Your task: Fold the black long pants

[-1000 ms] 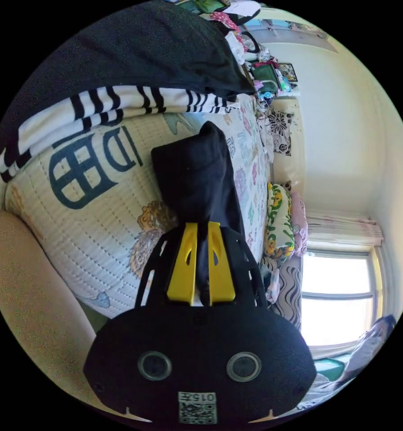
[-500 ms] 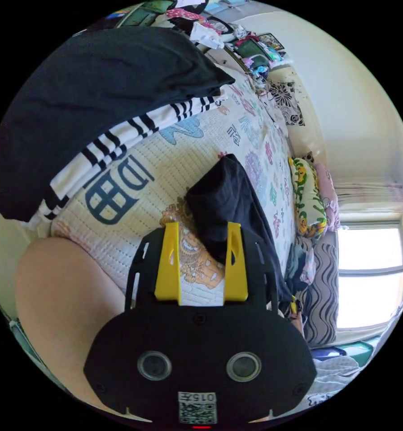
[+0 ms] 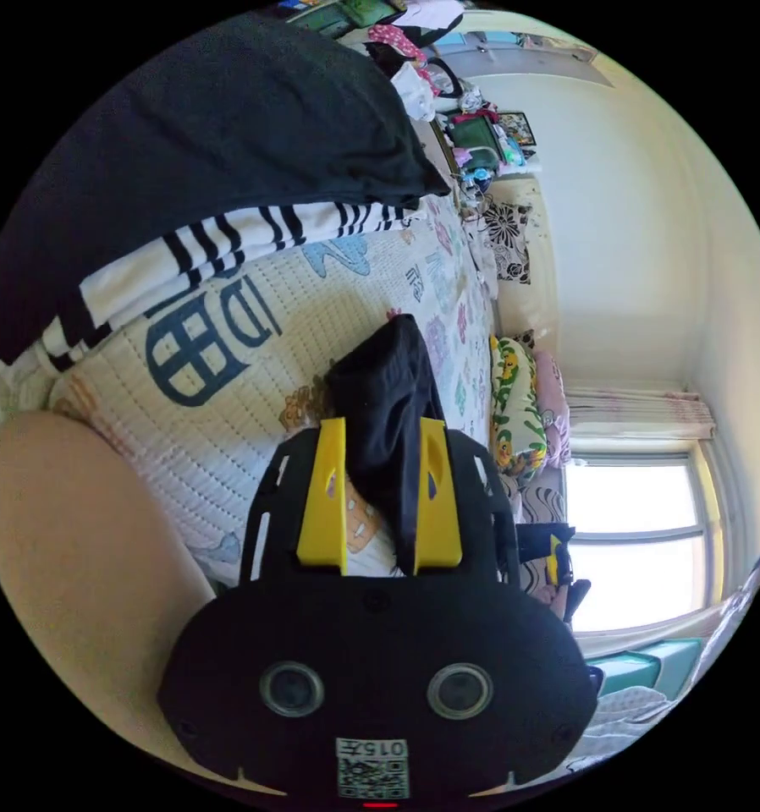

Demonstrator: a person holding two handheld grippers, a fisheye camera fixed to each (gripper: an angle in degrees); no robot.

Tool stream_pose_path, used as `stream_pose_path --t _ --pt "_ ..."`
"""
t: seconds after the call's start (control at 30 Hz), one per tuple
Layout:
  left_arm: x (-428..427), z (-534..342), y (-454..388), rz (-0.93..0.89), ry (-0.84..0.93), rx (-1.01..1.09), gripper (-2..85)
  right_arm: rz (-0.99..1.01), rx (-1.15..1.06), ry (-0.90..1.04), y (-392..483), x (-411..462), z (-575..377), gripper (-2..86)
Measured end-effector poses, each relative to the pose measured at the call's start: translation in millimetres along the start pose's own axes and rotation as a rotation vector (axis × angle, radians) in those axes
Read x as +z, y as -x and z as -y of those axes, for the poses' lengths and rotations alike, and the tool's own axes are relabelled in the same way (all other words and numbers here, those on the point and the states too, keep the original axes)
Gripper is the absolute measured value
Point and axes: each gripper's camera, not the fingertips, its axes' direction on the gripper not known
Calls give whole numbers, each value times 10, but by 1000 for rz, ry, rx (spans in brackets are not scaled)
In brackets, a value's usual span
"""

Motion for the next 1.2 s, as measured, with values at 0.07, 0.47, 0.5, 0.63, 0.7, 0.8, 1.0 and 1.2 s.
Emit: stream_pose_path --t 0.07,0.47,0.5,0.63,0.7,0.8,1.0,1.2 --pt "-122 -54 -127 82 -49 53 131 -9 -50 46 473 497 -30 26" --pt "1175 -187 -275 -311 384 172 150 -83 -252 471 1740 2188 -565 86" --pt "1298 -238 -289 -321 402 175 159 -105 -242 459 1711 2119 -569 86" --pt "1640 -389 -509 -157 470 322 171 -215 -198 456 1469 2015 -605 97" --pt "1722 -454 -694 -48 456 444 170 -260 -195 481 1380 2044 -666 104" --pt "1751 -574 -871 65 419 593 166 -256 -180 490 1361 2106 -720 104" --pt "2002 -527 -1010 80 432 698 150 -209 -206 448 1513 2255 -671 97" --pt "2321 -321 -1226 114 627 847 134 -206 -476 514 2385 2895 -902 97"
